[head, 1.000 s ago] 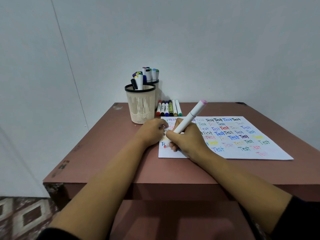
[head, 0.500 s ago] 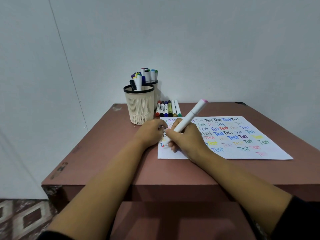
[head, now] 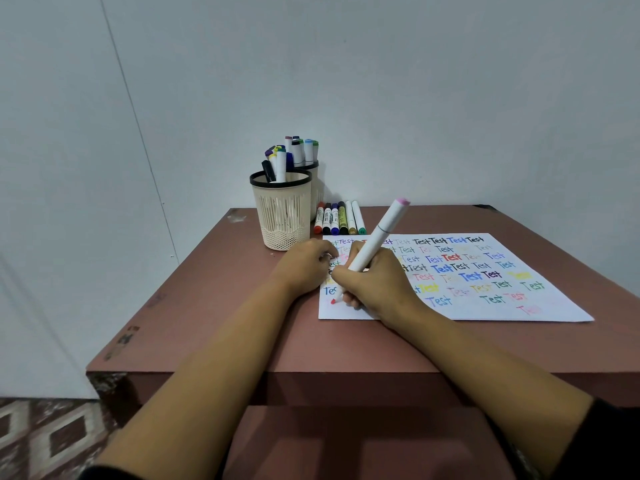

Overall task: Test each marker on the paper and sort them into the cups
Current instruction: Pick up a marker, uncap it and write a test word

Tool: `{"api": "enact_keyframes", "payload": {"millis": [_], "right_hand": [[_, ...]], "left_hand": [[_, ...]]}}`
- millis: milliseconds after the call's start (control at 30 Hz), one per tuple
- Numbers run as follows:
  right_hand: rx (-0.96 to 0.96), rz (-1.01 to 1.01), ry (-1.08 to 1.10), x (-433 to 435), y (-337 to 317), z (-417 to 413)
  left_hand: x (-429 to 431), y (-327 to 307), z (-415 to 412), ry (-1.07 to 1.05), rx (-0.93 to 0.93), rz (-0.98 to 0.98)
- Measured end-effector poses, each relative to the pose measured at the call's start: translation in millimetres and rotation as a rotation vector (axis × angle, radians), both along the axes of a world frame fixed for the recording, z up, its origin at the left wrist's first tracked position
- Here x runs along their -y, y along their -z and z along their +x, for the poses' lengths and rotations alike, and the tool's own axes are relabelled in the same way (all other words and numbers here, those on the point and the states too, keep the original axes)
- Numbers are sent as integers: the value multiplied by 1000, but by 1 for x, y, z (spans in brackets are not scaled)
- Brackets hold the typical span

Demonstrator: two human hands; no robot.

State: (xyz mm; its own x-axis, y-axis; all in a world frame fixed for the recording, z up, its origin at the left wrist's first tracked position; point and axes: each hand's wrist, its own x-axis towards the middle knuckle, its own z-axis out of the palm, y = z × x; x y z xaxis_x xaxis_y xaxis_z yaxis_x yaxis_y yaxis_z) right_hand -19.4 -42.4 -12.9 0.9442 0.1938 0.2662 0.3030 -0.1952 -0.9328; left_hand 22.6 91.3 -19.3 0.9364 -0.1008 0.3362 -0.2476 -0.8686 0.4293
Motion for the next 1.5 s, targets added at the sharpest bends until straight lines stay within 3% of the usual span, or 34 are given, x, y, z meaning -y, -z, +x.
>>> {"api": "enact_keyframes", "payload": {"millis": [900, 1133, 1500], "right_hand": [[89, -63, 75, 2, 1, 1], [70, 33, 115, 3, 5, 8], [118, -45, 80, 3, 2, 3]], "left_hand": [[0, 1, 1, -6, -4, -3], [0, 1, 1, -11, 10, -1], [0, 1, 2, -7, 9, 5]]}}
